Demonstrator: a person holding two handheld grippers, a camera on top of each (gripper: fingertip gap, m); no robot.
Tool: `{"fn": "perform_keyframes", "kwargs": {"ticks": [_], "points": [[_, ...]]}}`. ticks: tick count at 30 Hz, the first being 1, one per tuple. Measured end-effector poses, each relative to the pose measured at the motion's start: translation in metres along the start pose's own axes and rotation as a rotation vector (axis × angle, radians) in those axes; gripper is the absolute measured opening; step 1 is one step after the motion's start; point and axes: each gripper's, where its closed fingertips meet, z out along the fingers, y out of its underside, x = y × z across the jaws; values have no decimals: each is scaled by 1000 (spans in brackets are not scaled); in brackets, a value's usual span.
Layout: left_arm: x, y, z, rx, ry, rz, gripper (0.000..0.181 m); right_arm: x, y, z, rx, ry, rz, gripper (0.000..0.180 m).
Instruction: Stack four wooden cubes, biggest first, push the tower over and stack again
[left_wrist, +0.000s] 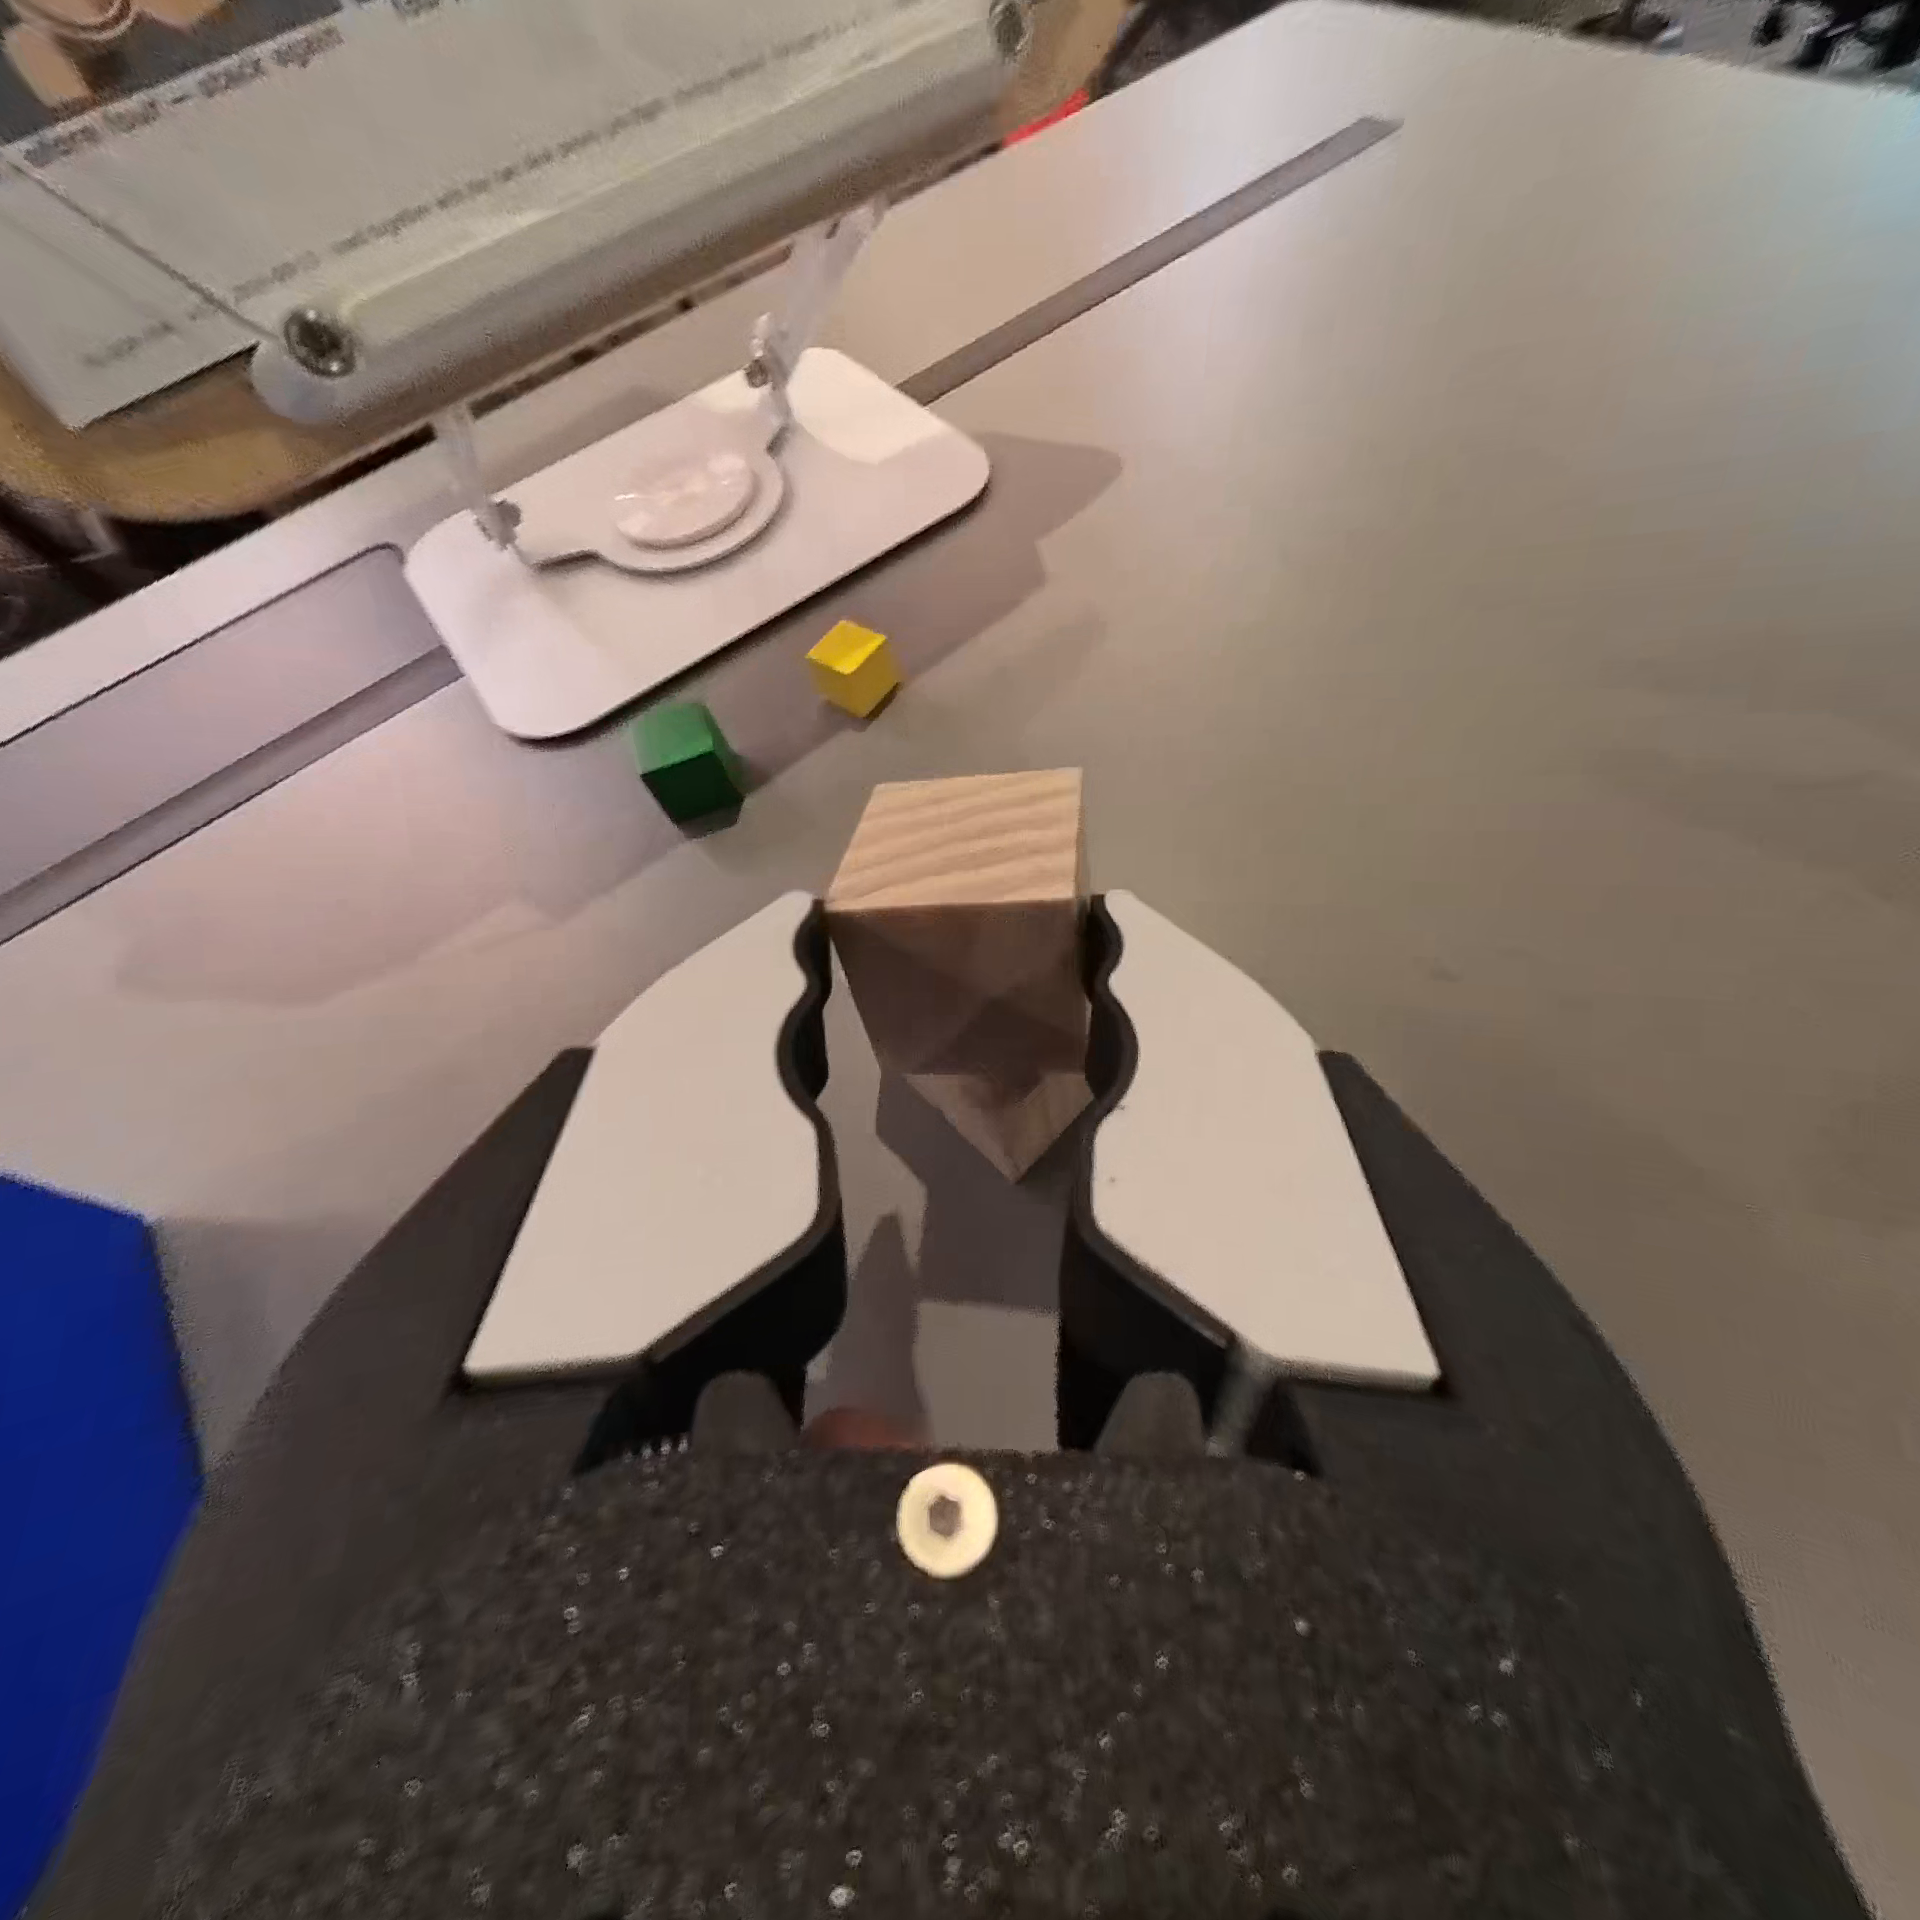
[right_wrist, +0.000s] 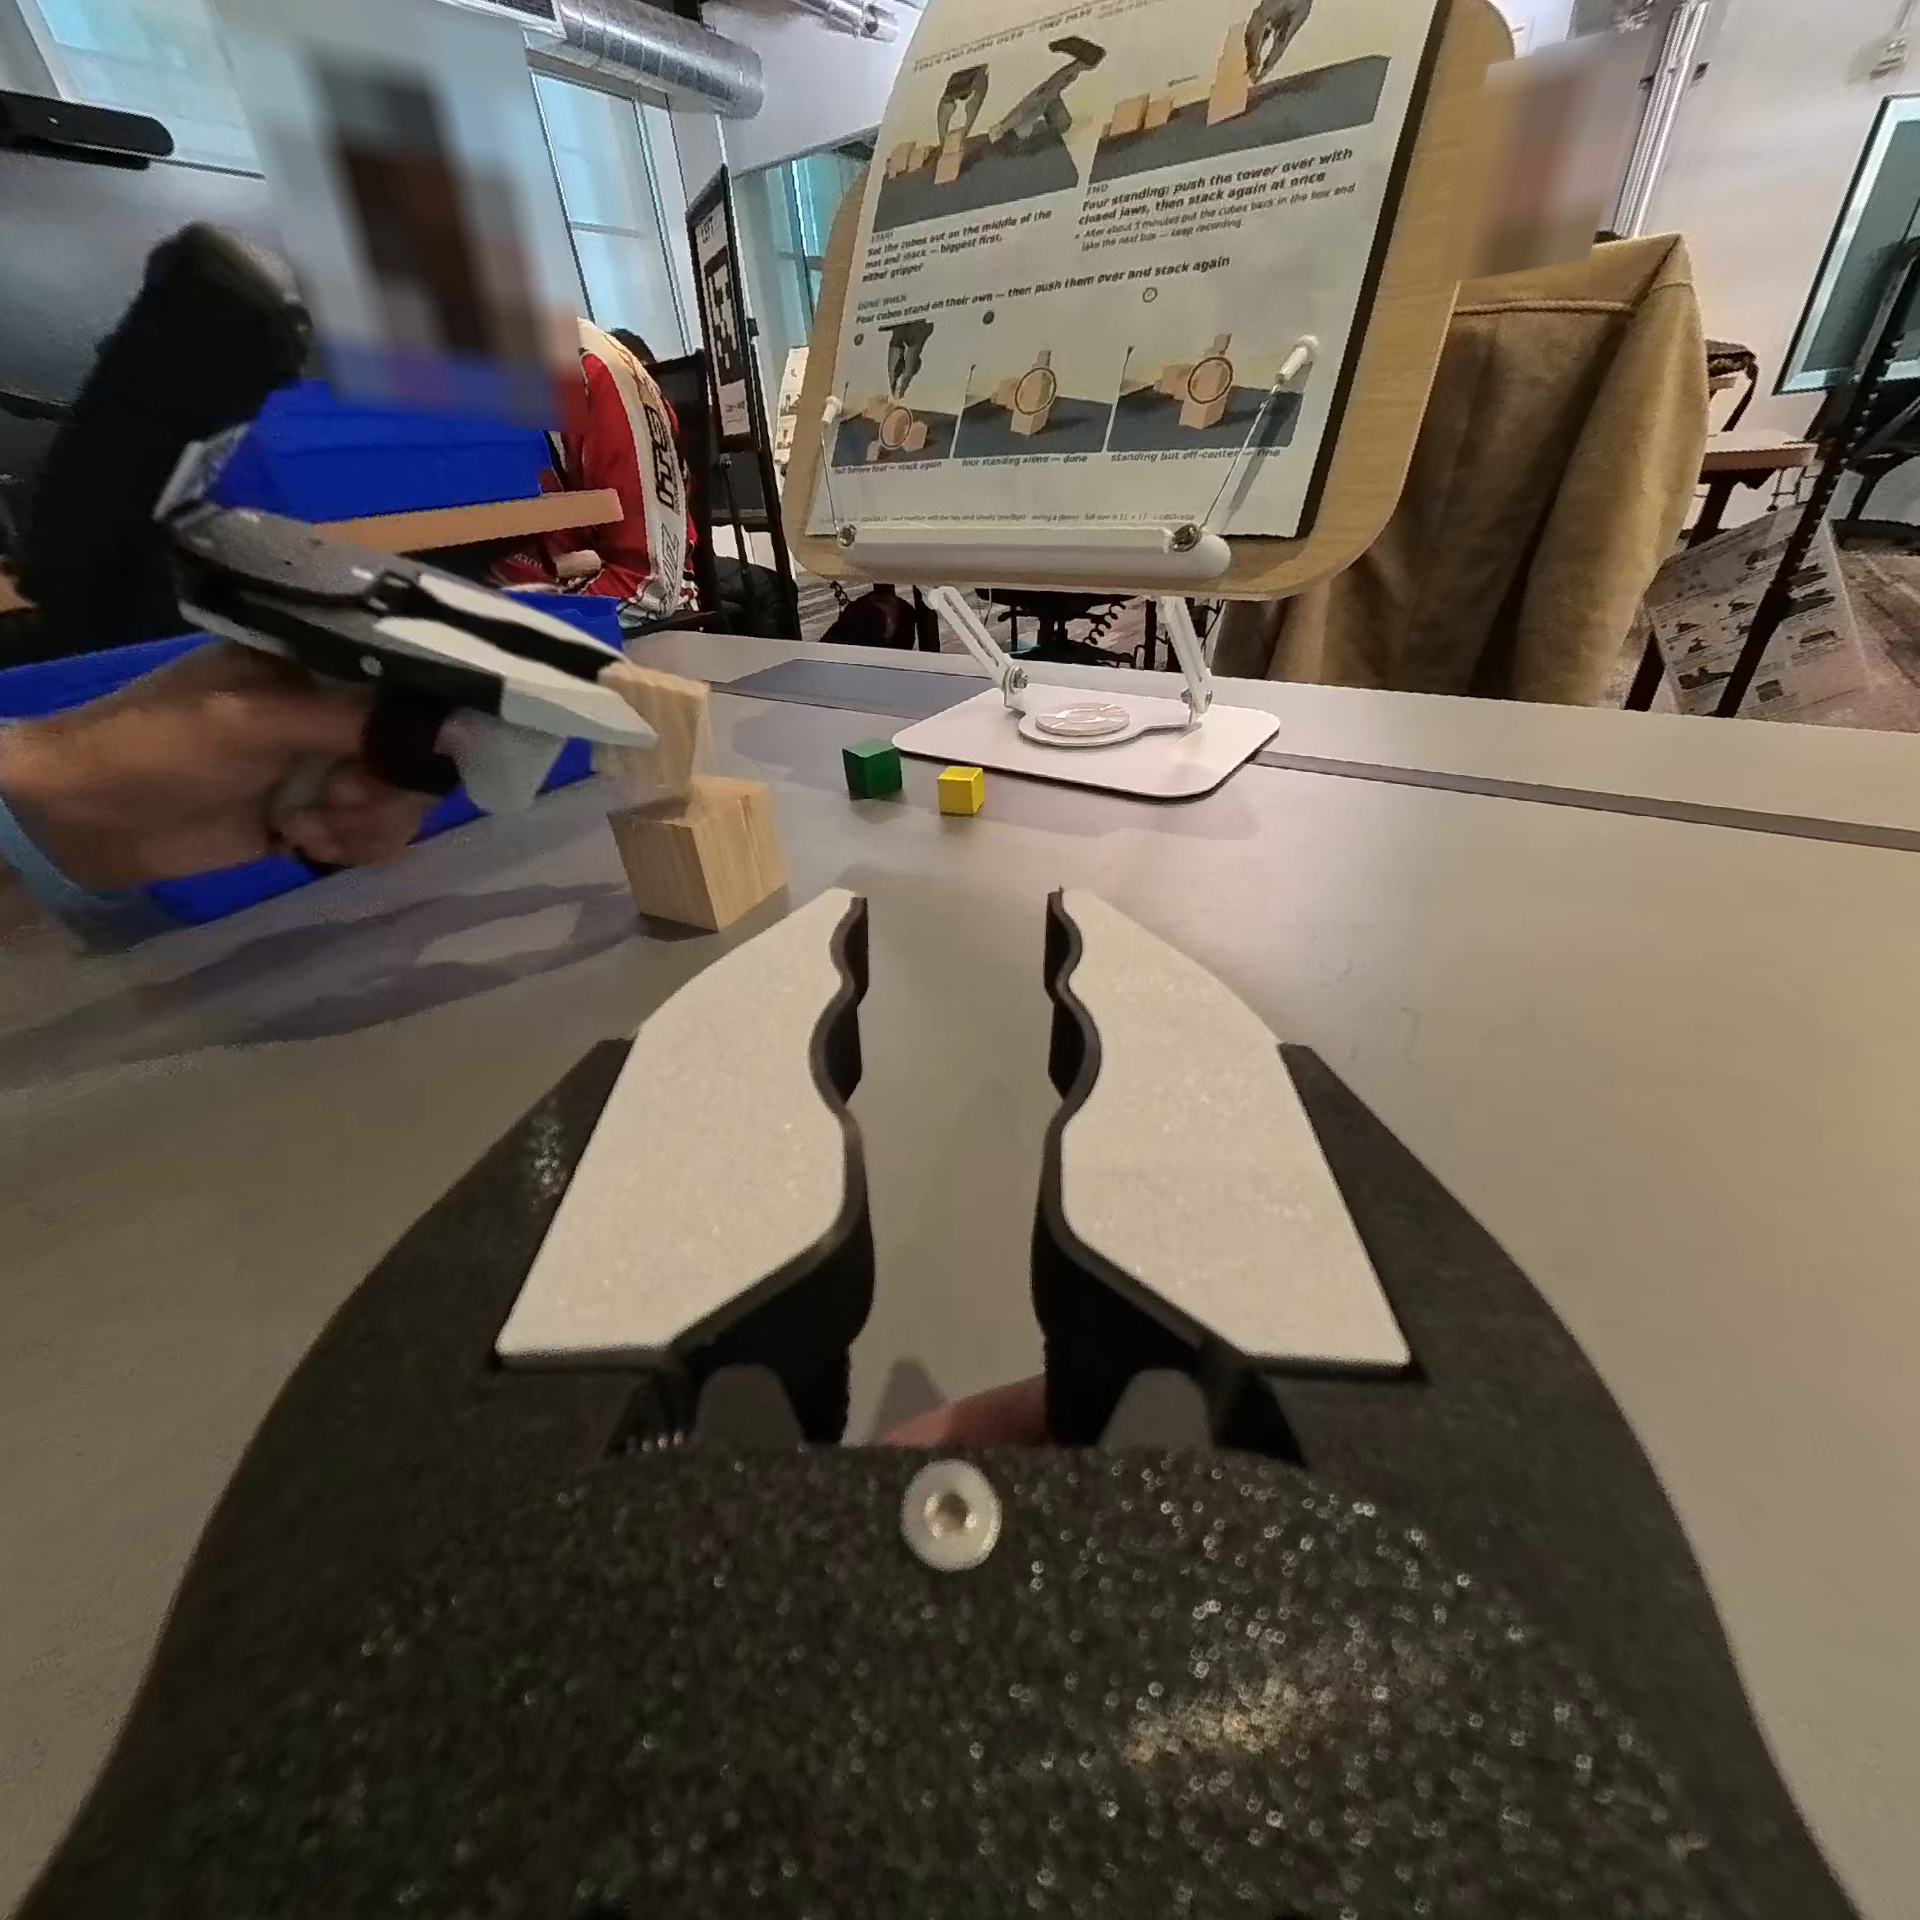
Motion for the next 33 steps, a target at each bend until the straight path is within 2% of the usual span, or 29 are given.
{"fn": "perform_keyframes", "kwargs": {"ticks": [5,14,18,23,28,29,31,33], "points": [[1,-16,-11,33,182,-7,46,0,0,0,-2,-2,1,32],[6,-21,-4,107,346,37,46,1,0,0,1,-5,10,31],[5,-19,-2,154,360,104,46,0,0,0,1,-7,10,31],[6,-5,5,95,364,136,46,0,0,0,-3,-9,11,30],[5,3,10,98,362,82,46,0,0,-1,0,-9,11,30],[3,4,10,89,353,67,47,0,0,-1,0,-9,11,30],[0,7,9,72,333,45,73,0,0,-1,0,-10,11,30],[2,6,2,64,342,38,78,0,0,-1,0,-10,10,30]]}}
